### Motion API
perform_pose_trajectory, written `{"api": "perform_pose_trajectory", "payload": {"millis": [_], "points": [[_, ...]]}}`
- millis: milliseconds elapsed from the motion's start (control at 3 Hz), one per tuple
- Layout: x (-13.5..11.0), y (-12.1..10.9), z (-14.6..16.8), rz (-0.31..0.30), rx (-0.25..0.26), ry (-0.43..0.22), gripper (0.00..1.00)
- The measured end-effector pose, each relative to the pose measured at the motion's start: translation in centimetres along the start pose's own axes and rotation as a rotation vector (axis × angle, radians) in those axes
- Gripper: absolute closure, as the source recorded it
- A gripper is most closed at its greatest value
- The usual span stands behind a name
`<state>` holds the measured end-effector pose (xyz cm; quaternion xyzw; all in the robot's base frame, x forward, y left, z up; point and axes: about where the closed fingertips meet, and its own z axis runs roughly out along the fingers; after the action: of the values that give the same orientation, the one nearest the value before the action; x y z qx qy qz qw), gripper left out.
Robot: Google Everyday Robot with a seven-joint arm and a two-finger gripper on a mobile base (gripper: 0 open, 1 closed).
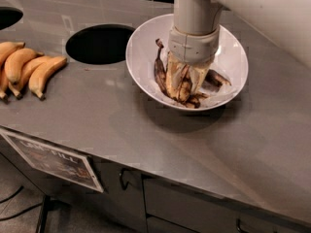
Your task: Pick banana from white bowl
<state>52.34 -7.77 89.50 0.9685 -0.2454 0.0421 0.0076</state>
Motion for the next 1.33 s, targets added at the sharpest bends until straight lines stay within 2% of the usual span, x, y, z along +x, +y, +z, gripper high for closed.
{"api": "perform_pose_trajectory", "payload": {"millis": [333, 667, 1000, 1333], "points": [[0.3, -0.6, -0.1, 0.002, 0.026, 0.016, 1.0], [0.3, 0.1, -2.2, 0.032, 0.061, 0.06, 1.0], [0.5, 1.7, -4.4, 0.076, 0.095, 0.098, 1.0], [0.3, 3.9, -5.7, 0.121, 0.17, 0.124, 1.0]]}}
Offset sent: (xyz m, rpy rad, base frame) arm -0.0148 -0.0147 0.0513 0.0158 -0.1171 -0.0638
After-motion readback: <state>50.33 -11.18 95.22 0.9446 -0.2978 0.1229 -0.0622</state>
